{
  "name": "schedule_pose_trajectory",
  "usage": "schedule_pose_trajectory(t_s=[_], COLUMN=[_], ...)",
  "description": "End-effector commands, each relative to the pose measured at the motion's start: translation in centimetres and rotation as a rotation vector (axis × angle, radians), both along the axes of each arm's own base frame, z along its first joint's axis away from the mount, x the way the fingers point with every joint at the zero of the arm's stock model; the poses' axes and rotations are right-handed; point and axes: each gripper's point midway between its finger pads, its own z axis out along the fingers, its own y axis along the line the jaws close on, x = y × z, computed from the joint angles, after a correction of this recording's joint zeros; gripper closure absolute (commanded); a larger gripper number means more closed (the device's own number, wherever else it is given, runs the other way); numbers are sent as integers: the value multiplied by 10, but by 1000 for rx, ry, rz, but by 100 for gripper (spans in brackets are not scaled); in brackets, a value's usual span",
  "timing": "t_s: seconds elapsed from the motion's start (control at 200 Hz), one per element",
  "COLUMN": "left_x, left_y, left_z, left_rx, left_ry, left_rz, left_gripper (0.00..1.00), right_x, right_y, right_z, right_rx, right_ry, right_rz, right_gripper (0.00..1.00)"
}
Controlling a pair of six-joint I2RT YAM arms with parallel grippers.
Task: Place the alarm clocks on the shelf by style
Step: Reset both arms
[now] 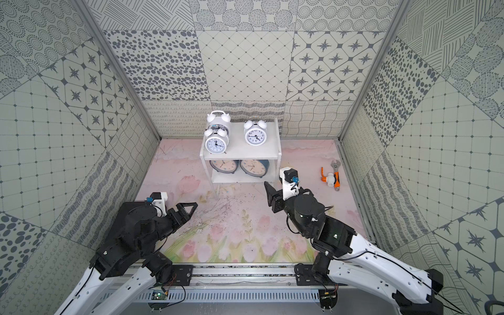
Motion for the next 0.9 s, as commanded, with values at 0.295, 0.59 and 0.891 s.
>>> schedule_pose_trajectory(t_s=[0.295, 0.59, 0.891], left_x=[109, 174, 153], left_y=[91, 161, 176], left_z=[163, 42, -103], left_rx=[696, 986, 1020], left_ry=[-175, -140, -45], left_rz=[391, 623, 492], left_gripper=[0, 0, 0], right_x=[60, 83, 45], right_y=[-89, -174, -232], right_z=[38, -39, -192], right_rx=[-124, 199, 56], right_ry=[240, 194, 70], right_rz=[-293, -641, -921], right_gripper=[16, 1, 1])
